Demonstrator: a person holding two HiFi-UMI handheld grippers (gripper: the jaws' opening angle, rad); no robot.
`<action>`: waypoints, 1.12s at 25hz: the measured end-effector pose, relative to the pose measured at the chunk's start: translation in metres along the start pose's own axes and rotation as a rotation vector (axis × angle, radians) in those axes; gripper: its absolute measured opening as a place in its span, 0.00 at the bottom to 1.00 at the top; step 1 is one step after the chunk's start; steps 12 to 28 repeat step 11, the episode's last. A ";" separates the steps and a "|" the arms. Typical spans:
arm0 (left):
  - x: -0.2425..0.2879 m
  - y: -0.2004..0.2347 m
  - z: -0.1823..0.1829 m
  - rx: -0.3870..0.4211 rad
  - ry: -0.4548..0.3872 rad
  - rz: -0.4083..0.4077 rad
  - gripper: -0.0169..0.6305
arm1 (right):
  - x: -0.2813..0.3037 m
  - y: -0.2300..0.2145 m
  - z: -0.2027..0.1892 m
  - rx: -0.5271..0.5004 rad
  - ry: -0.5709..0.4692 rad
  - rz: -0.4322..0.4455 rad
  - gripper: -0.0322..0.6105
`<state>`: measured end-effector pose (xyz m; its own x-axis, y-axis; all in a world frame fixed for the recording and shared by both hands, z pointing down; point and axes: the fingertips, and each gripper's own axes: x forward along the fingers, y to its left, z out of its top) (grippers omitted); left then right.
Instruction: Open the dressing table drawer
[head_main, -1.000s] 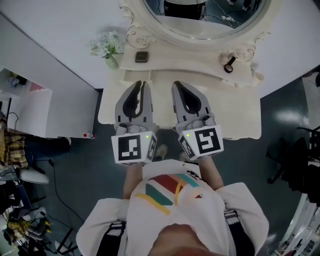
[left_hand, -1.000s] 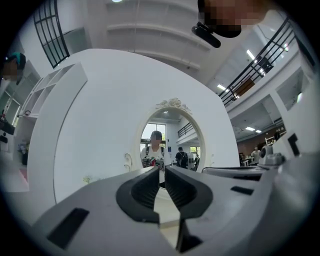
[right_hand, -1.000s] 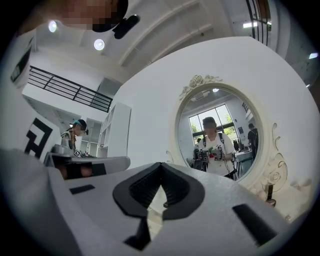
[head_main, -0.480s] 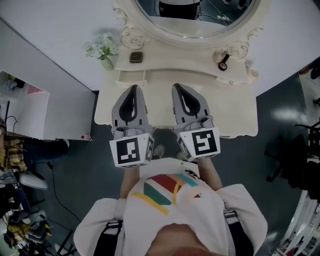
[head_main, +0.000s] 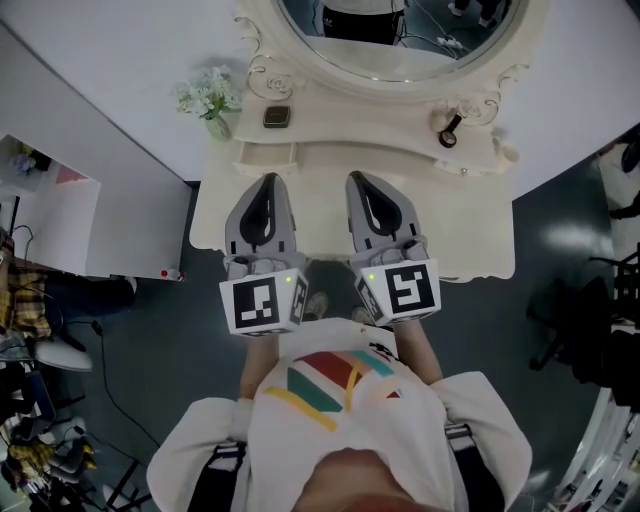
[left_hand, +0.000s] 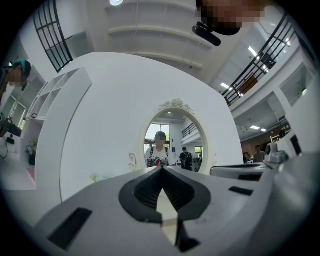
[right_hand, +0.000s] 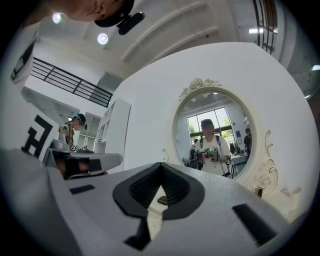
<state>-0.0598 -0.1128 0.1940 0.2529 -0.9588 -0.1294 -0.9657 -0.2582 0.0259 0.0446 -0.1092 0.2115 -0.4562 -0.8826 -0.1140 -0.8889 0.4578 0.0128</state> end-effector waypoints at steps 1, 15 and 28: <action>0.000 0.000 0.000 -0.001 0.002 0.000 0.04 | 0.000 0.000 0.000 0.000 0.000 0.001 0.05; -0.001 0.003 -0.013 -0.002 -0.008 -0.020 0.04 | 0.001 0.003 -0.003 0.012 0.009 0.005 0.05; -0.001 0.003 -0.013 -0.002 -0.008 -0.020 0.04 | 0.001 0.003 -0.003 0.012 0.009 0.005 0.05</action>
